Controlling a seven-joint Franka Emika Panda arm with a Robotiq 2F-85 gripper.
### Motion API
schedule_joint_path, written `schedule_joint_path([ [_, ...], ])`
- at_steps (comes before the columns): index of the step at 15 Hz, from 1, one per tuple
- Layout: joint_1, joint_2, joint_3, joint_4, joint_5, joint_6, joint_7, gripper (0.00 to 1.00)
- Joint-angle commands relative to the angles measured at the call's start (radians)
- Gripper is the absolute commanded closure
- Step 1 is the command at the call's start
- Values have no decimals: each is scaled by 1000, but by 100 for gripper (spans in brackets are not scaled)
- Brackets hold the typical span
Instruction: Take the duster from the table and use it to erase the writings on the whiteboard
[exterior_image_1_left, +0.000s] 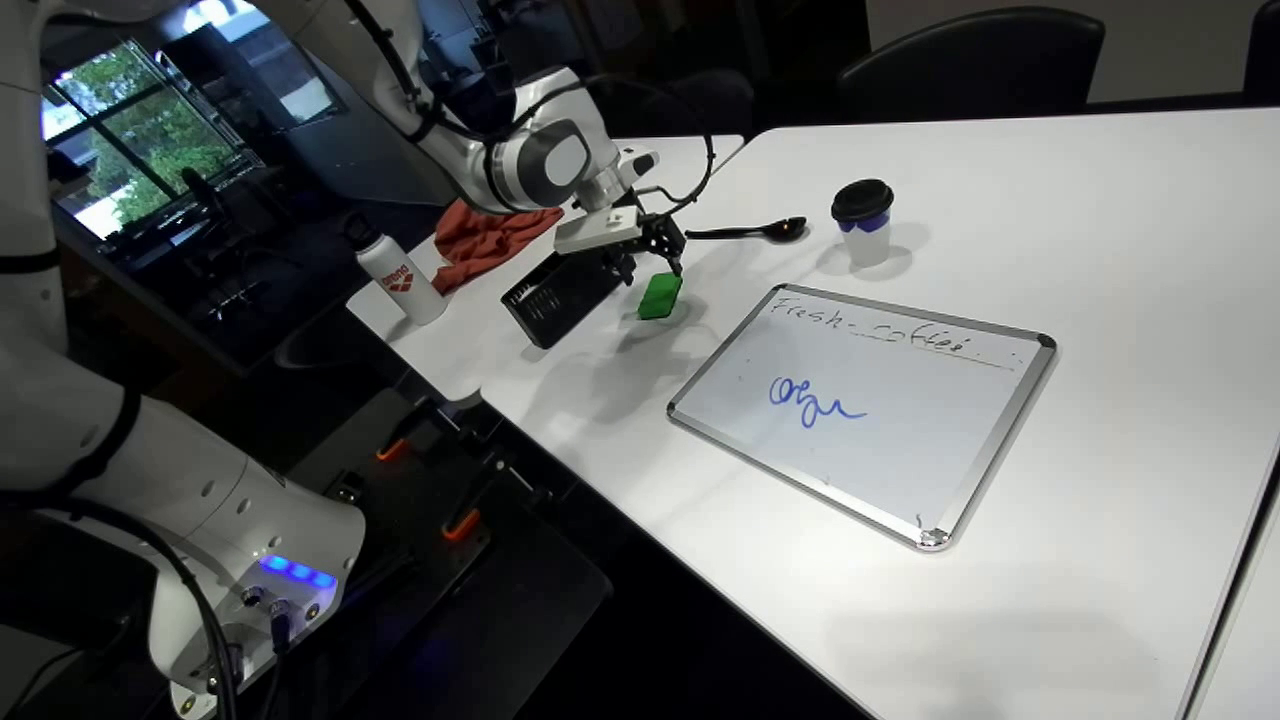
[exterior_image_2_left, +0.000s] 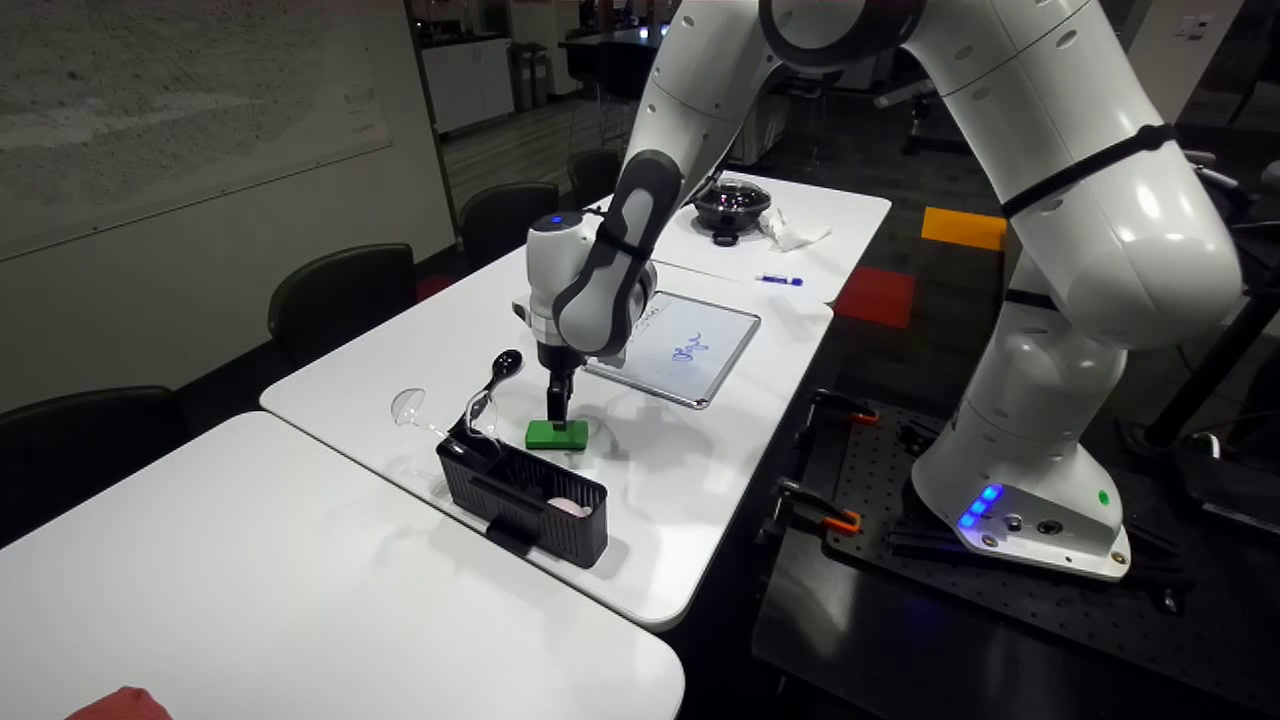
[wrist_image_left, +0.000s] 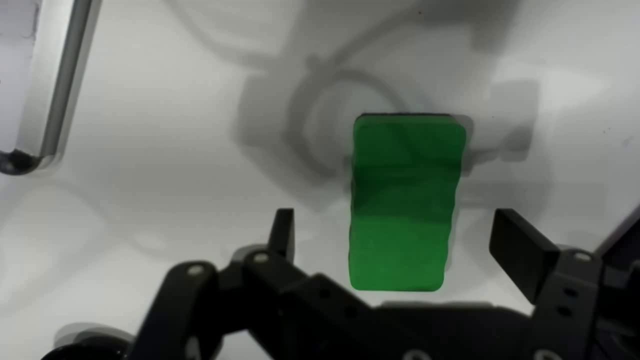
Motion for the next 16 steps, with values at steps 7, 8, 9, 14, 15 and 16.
schedule_joint_path([
  [7,27,66,-8,90,-37,-43,17,0],
  [8,32,72,-12,95,-38,-43,21,0],
  [9,35,77,-13,101,-39,-43,23,0],
  [14,48,102,-20,126,-40,-47,28,0],
  [15,52,106,-23,130,-40,-47,30,0],
  [16,56,109,-26,133,-40,-47,33,0],
])
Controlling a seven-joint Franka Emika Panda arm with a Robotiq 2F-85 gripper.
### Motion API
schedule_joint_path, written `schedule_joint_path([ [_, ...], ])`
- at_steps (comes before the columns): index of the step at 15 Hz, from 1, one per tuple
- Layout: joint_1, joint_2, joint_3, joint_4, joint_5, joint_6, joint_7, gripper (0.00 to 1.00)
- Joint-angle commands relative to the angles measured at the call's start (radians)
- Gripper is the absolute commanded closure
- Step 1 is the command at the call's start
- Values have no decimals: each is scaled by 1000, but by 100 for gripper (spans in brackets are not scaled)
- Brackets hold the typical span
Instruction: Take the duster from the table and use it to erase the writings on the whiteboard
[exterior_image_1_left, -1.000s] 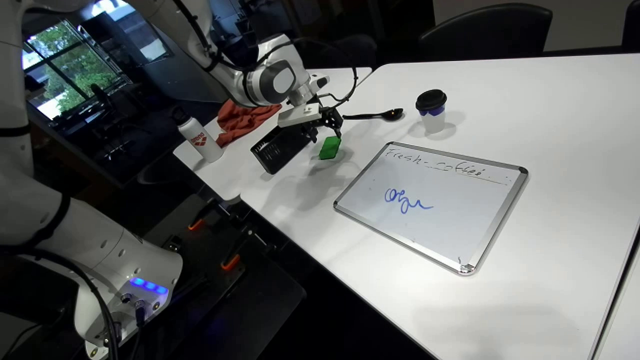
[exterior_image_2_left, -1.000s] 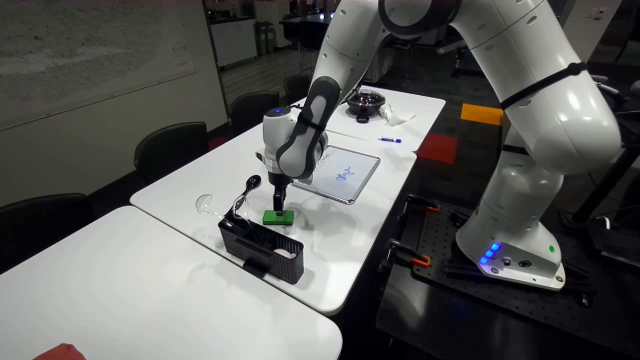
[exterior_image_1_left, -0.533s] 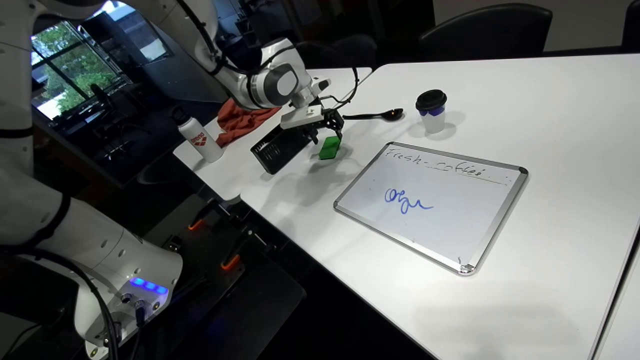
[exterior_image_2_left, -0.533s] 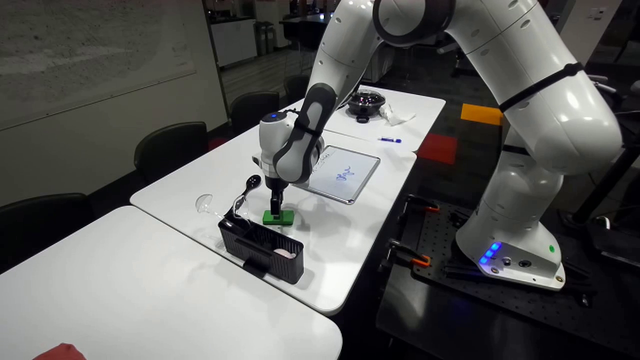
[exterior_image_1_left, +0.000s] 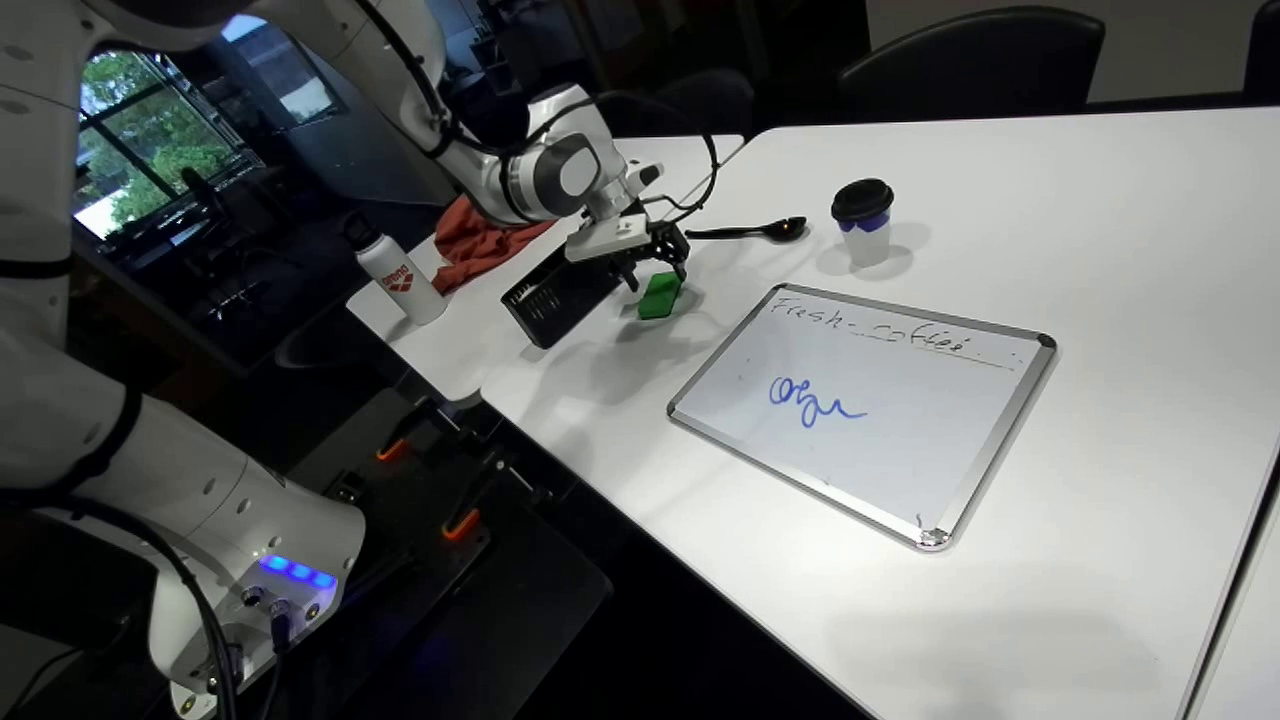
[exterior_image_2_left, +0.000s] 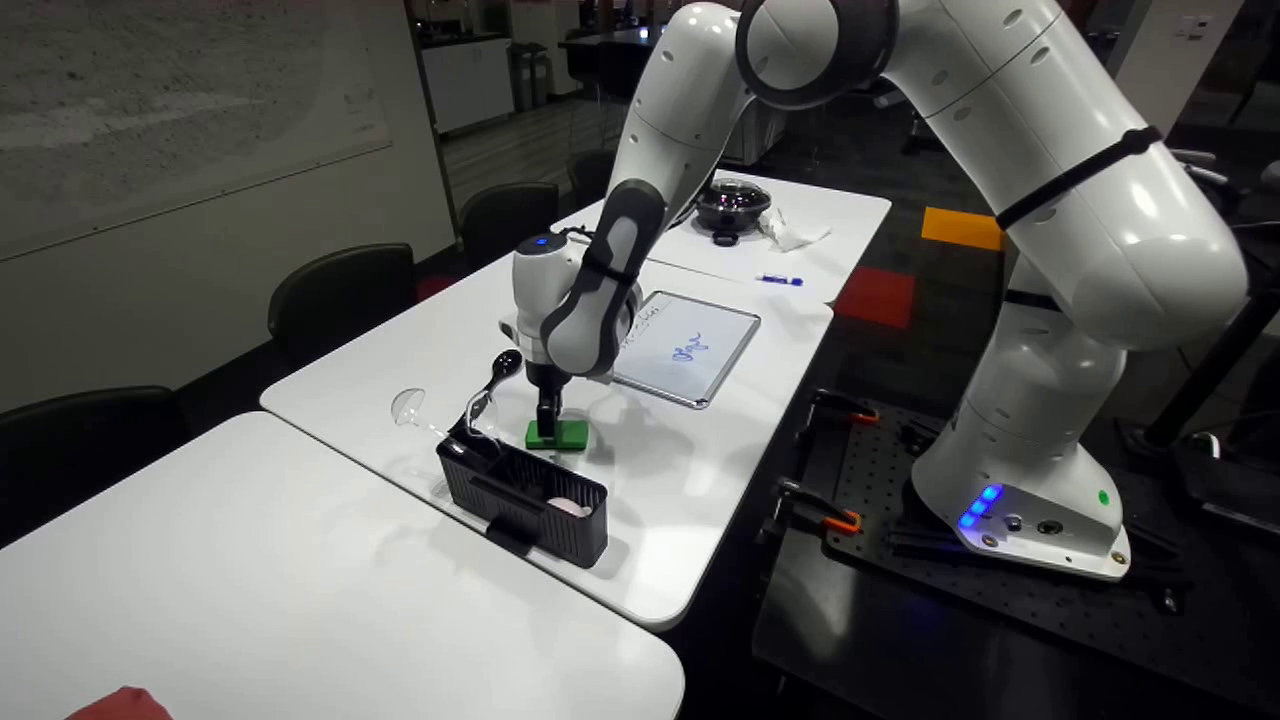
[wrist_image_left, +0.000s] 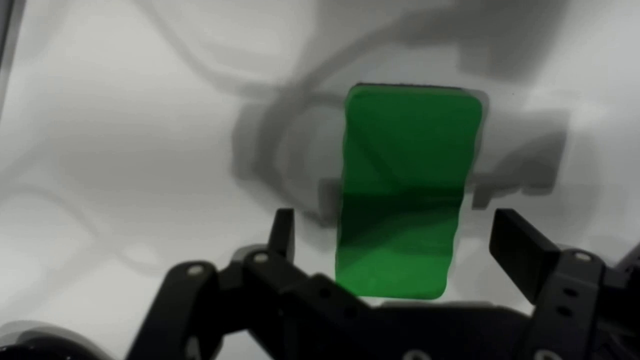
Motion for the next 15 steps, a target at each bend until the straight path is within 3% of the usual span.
schedule_joint_path([
  [1,24,17,-19,40,-26,-40,33,0],
  [5,24,28,-20,52,-25,-42,33,0],
  [6,23,30,-19,54,-24,-43,33,7],
  [7,21,32,-17,57,-24,-44,31,28],
  [10,20,38,-17,66,-23,-48,30,39],
  [14,20,41,-17,76,-24,-59,30,68],
  [15,20,41,-18,77,-24,-63,30,68],
])
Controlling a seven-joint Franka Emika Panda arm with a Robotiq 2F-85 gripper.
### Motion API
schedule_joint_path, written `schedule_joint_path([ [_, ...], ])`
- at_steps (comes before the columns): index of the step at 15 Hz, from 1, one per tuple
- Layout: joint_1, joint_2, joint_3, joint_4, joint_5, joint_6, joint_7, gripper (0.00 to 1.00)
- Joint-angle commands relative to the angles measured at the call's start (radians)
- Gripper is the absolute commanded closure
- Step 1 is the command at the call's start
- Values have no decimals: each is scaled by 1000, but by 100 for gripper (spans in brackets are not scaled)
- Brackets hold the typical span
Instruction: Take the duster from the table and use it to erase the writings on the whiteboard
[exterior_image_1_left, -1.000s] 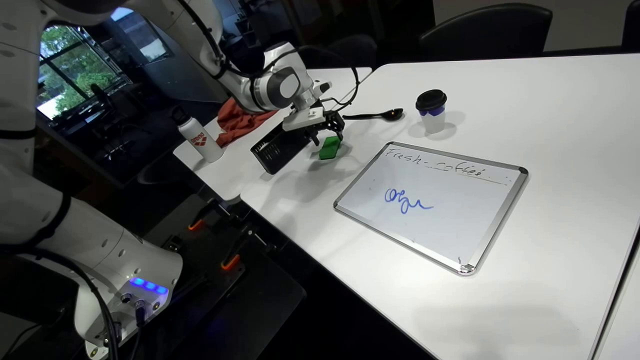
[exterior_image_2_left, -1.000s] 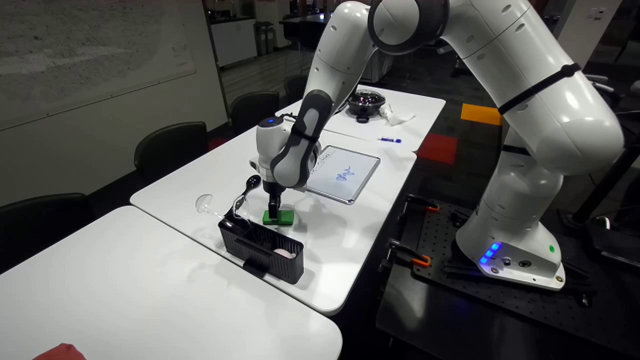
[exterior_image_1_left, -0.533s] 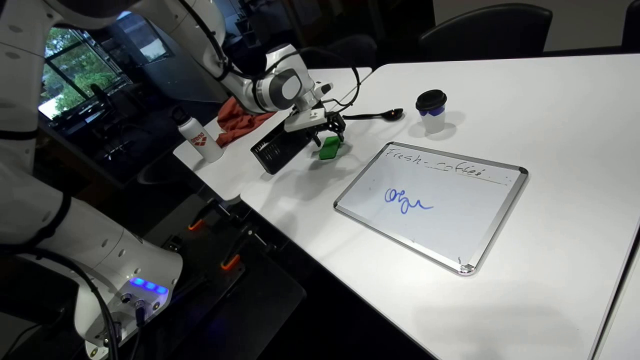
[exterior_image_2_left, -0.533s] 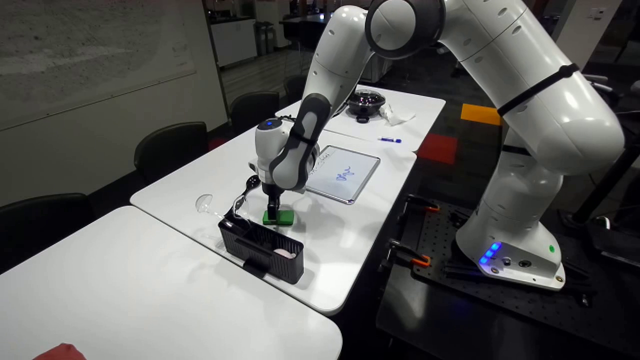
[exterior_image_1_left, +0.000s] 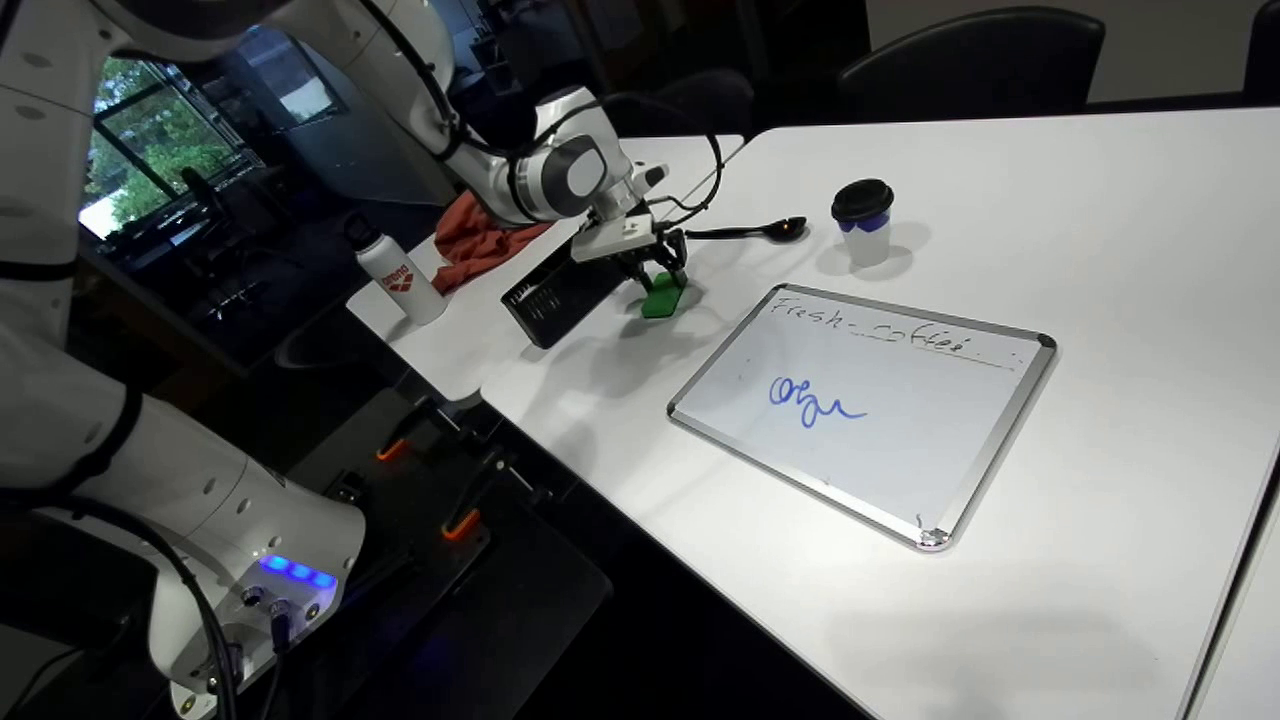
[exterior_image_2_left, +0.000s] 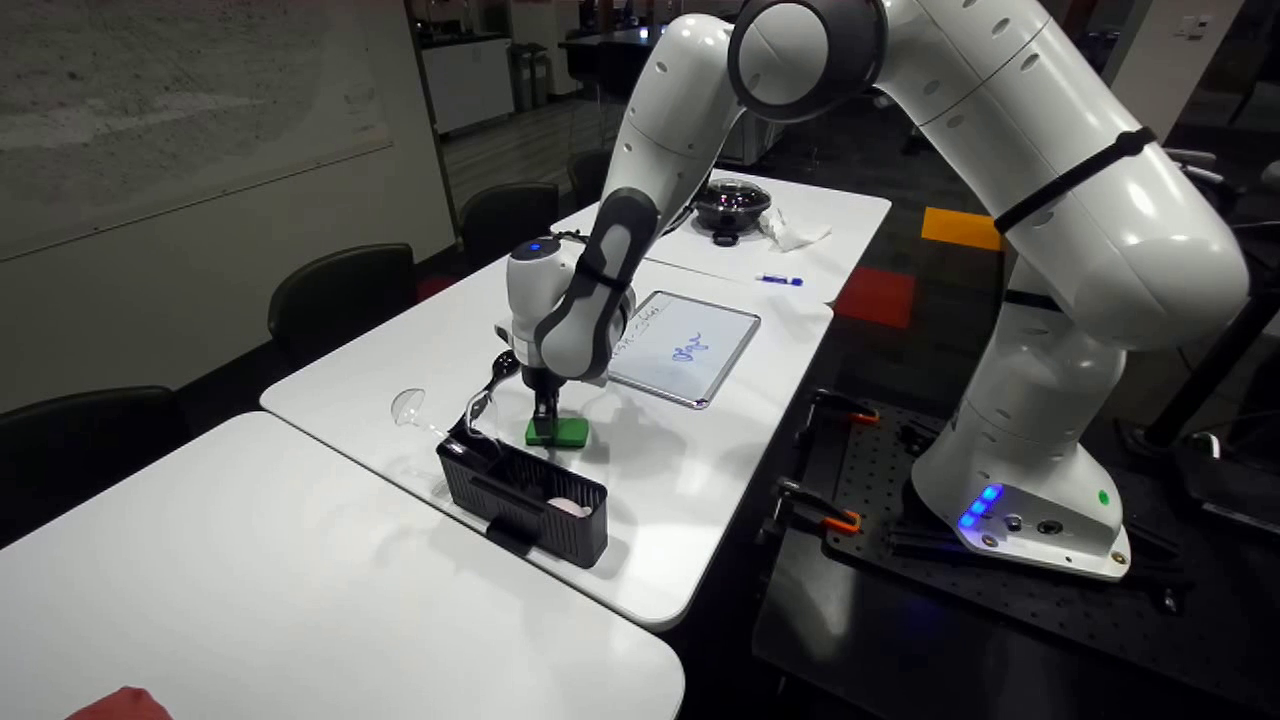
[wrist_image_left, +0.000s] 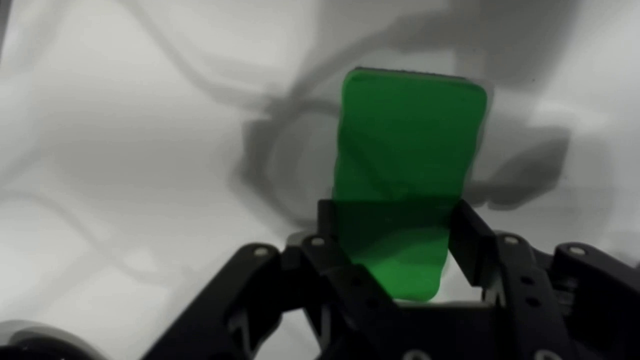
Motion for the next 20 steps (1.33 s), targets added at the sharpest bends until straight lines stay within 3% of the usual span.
schedule_joint_path([
  [1,18,-5,-18,16,-24,-39,38,68],
  [6,-8,-135,-31,-113,13,-16,116,68],
  [11,-37,-275,-93,-250,27,-17,202,68],
  [14,-81,-321,-125,-308,16,8,185,68],
  [17,-154,-344,-115,-360,32,54,151,68],
  [20,-267,-327,-72,-397,53,169,85,68],
])
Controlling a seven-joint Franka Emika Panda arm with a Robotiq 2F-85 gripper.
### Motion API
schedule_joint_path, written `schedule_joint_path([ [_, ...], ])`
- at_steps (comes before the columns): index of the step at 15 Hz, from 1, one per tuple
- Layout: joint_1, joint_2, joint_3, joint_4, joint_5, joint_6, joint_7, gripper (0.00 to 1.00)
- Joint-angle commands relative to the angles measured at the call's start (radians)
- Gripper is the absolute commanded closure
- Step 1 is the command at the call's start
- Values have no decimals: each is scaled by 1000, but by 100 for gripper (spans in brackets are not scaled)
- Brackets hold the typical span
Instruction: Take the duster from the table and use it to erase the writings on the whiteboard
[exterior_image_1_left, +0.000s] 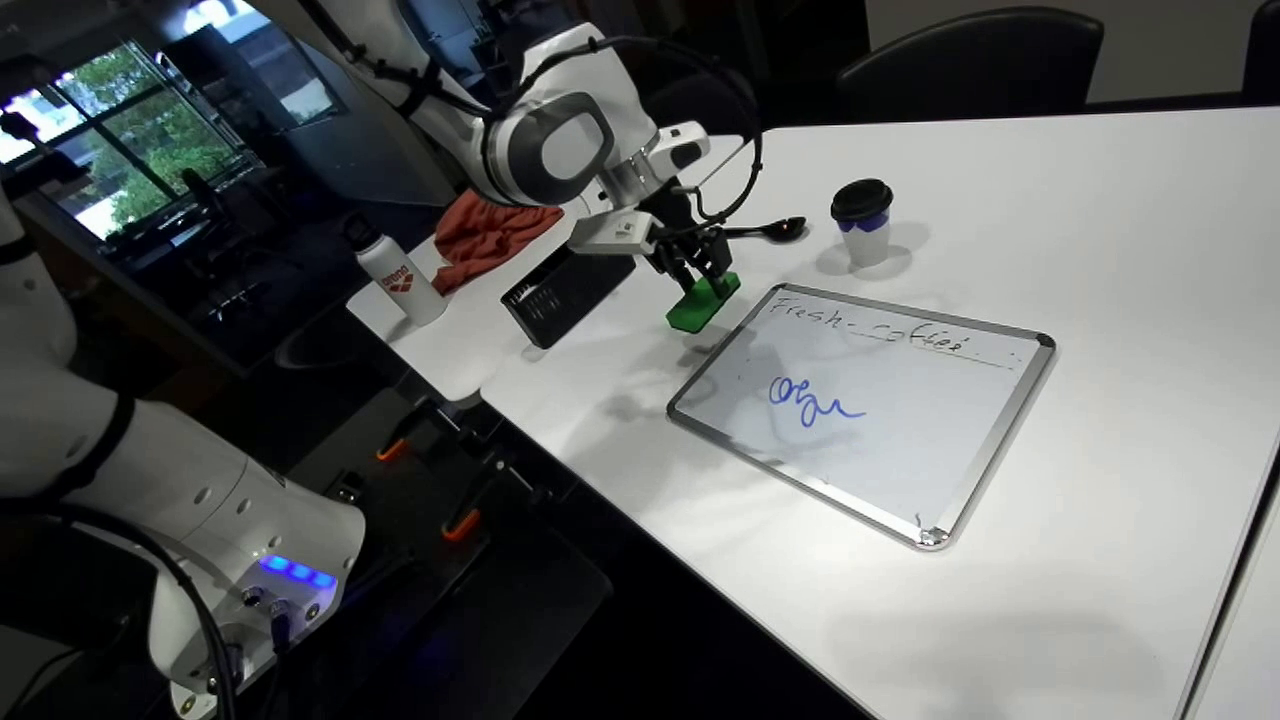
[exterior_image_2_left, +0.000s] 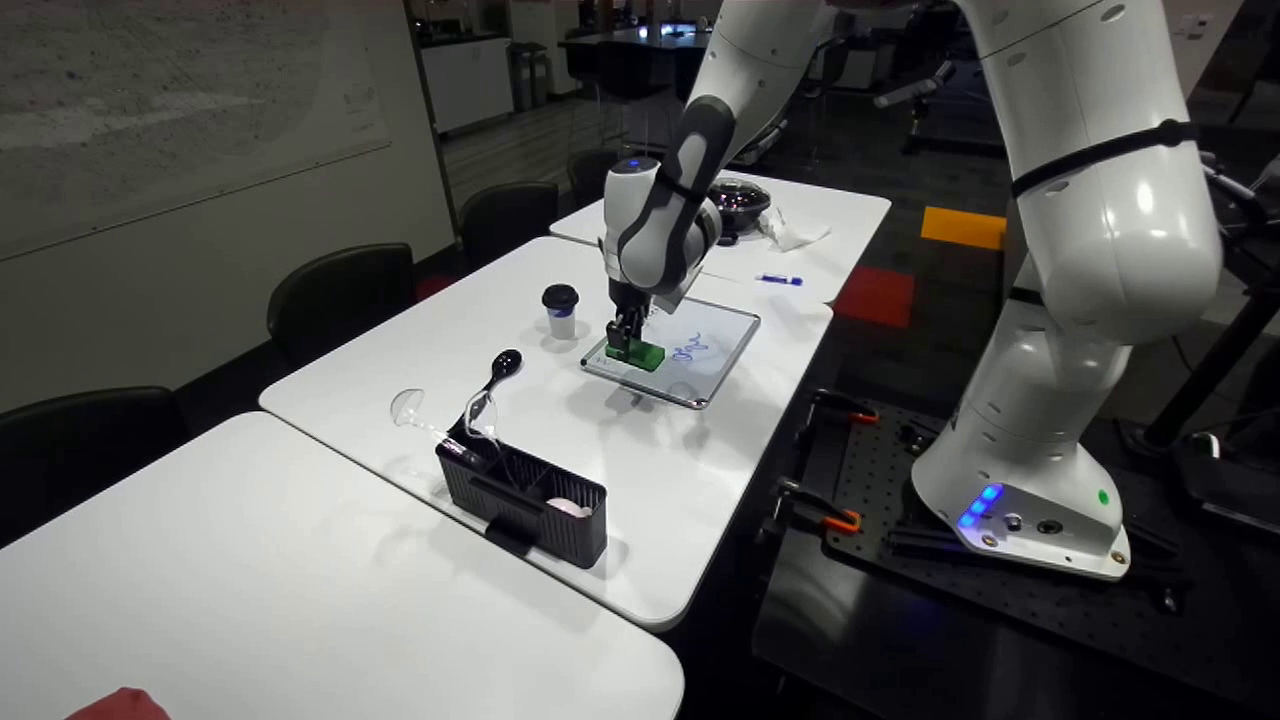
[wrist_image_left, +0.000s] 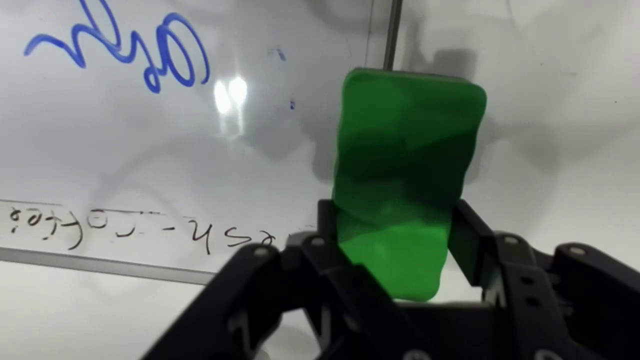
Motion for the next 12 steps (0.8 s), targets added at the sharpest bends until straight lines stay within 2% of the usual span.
schedule_joint_path([
  [1,-131,-17,66,-78,36,124,-95,68],
  [4,-260,16,141,-88,49,171,-165,68],
  [7,-345,34,181,-83,53,150,-193,68],
  [8,-298,33,147,-72,40,135,-166,43],
  [12,-333,42,159,-72,41,135,-180,43],
])
